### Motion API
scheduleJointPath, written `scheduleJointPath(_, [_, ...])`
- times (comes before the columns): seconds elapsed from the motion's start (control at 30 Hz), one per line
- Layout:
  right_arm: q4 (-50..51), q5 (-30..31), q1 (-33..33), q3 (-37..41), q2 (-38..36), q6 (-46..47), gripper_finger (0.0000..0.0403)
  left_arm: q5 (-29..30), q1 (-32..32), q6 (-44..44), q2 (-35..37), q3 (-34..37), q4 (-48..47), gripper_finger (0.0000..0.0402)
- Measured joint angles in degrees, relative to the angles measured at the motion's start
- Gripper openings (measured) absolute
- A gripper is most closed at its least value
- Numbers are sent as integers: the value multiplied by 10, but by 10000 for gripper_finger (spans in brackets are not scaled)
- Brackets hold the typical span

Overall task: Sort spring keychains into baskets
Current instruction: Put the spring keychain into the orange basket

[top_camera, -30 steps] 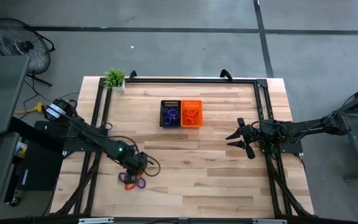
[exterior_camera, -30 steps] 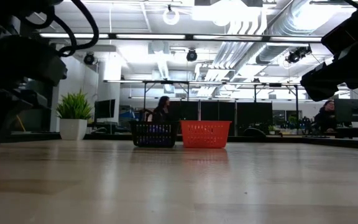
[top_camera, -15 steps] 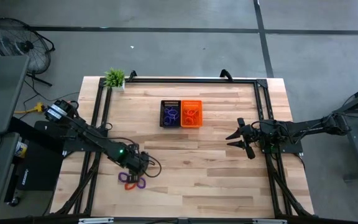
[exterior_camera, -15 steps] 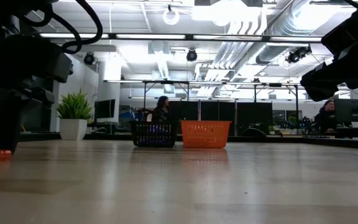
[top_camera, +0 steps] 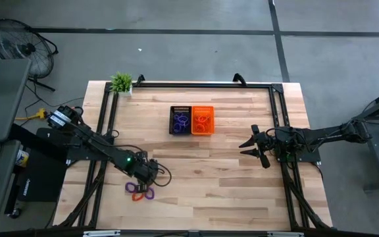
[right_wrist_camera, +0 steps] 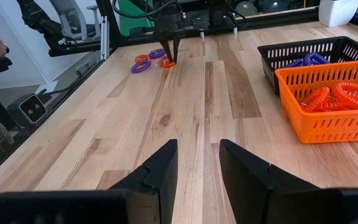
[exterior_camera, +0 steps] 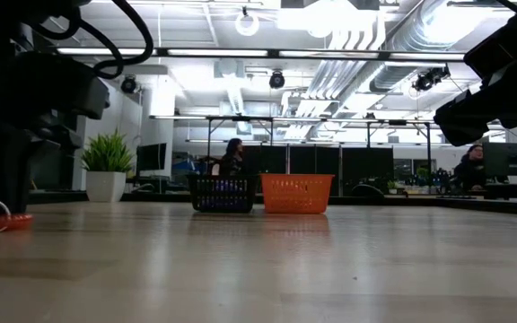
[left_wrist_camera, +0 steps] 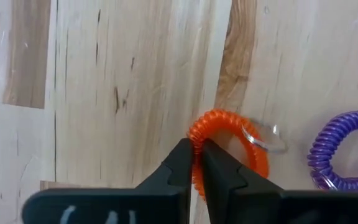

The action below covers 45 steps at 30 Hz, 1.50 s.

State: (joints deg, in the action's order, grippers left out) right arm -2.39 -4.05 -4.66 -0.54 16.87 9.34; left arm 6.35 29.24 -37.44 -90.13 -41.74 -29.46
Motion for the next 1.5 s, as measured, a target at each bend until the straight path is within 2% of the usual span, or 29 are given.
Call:
scheduleJointPath(0.23, [0,0,0,0,0,0,114,2,-2,-3,-3,-36,-20,14])
scheduleJointPath(0.5, [-1,0,0,0,0,0,114,14,-48,4,-5,-92,-3,13])
scheduleJointPath(1.1, [0,0,0,0,0,0,114,-13,-177,194,-2,-254,-9,13])
scheduleJointPath(1.27, [0,0,0,0,0,0,114,-5,-223,243,-2,-270,-3,13])
scheduleJointPath(1.5, [0,0,0,0,0,0,114,9,-285,250,-16,-273,20,13])
